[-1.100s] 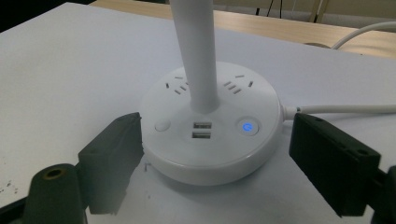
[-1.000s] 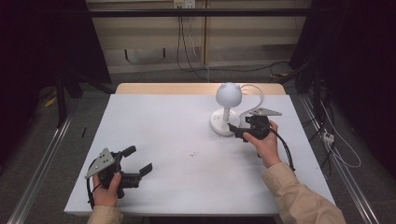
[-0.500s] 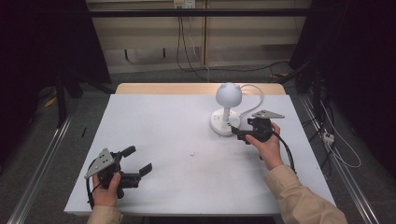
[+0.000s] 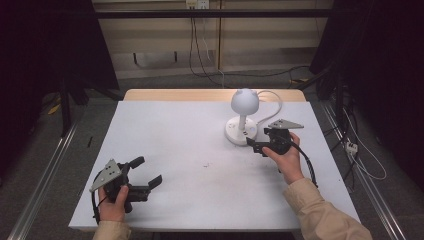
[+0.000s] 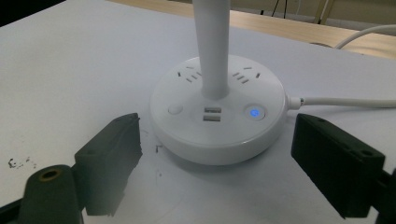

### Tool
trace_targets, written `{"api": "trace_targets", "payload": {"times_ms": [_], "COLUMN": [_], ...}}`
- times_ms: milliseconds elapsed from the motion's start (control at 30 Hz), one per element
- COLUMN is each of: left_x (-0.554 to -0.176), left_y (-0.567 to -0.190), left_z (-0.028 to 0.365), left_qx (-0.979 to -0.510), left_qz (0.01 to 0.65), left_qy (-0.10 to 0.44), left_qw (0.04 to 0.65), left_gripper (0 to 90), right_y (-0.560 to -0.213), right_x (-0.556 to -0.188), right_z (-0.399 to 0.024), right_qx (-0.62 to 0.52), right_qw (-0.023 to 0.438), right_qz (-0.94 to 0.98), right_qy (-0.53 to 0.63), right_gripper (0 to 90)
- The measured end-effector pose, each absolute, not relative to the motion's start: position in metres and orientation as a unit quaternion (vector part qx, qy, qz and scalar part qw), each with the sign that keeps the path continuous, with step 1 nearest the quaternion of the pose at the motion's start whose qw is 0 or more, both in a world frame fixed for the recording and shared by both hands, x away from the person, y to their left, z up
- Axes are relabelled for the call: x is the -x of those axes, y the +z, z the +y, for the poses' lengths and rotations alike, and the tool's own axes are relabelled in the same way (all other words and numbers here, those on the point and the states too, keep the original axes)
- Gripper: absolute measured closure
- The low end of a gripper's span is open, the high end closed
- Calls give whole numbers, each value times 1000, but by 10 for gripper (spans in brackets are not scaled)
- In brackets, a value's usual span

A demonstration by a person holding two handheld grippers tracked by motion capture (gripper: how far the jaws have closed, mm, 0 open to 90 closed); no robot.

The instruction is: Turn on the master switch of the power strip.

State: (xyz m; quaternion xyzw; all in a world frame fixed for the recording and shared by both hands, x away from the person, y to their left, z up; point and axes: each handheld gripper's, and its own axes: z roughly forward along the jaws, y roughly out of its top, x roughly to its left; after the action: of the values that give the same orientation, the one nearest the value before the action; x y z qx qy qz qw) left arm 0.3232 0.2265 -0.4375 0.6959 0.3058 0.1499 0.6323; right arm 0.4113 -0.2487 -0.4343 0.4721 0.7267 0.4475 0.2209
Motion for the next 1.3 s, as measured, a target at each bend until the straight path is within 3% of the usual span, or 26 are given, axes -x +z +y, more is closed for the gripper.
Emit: {"api": "trace_targets", "payload": {"times_ms": [1300], "left_x": [-322], "left_y": [-436], "left_z": [227], "left_qx": [-695], "left_qz": [307], "left_qy": [154], "left_qw": [632], "left_gripper": [25], "right_y": [-439], "right_x": [-376], "right_z": [-265], "right_qx": [-461], "right_qw": [234], "right_qz": [734], "right_qy": [441], "right_gripper": [157]}}
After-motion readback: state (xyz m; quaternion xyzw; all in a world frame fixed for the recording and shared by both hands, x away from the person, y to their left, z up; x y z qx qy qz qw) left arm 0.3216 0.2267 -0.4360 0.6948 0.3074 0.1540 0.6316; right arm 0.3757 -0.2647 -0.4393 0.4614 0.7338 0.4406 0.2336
